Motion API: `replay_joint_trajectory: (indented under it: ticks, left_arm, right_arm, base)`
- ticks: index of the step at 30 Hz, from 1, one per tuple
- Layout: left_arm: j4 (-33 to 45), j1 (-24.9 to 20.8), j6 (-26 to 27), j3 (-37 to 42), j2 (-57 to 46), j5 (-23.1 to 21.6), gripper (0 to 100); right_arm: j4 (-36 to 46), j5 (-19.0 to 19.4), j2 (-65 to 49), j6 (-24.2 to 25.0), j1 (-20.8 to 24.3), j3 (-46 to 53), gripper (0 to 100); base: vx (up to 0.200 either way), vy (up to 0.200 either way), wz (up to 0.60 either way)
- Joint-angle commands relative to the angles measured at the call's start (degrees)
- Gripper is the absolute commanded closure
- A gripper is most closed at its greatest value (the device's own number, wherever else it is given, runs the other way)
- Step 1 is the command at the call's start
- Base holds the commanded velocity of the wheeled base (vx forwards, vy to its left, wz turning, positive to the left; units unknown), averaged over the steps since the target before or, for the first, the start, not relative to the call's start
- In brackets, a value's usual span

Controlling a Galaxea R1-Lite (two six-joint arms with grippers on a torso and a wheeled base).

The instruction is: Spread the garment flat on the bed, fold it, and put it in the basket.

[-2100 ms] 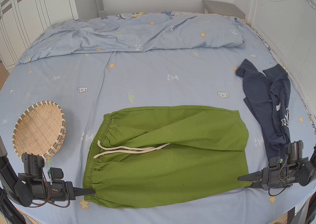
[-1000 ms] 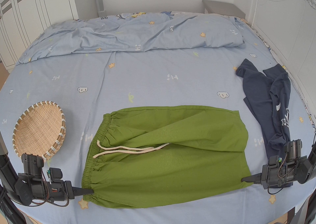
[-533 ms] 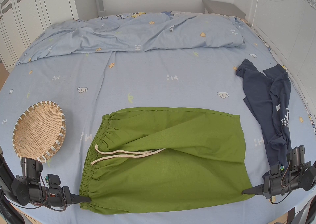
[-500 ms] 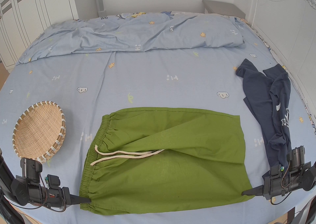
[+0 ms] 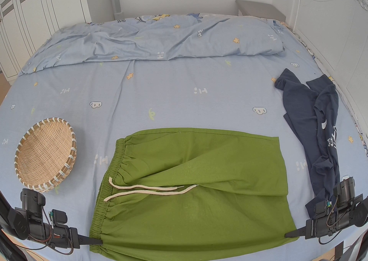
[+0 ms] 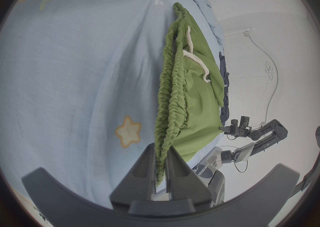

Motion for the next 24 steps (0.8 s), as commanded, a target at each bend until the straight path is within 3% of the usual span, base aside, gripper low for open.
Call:
replay_joint_trajectory:
  ticks: [1,5,9,23,24]
  left_arm:
    - [1.22,1.36,1.46,0.9,0.81,0.37,100]
    - [4.3,2.41,5.85,0.9,0.81,0.54,100]
    - [7.64,3.38,10.07,0.9,0.55,3.8,100]
    - [7.73,2.68,10.69,0.46,1.78,5.03,100]
    - [7.73,2.59,10.69,0.46,1.78,5.03,100]
  right_arm:
    - [0.45,-0.52,0.44,-0.51,-0.2,1.1,100]
    - [2.12,-0.7,0.53,-1.57,0.15,1.1,100]
    - [3.44,-0.79,0.88,-3.24,0.15,1.1,100]
    - [5.11,-1.05,1.58,-4.55,1.03,1.1,100]
    - [5.11,-0.96,1.58,-4.64,1.03,1.1,0]
  base:
    - [0.0,0.0,0.0]
    - [0.0,0.0,0.0]
    - [0.0,0.0,0.0]
    - [0.0,0.0,0.0]
    - [0.0,0.0,0.0]
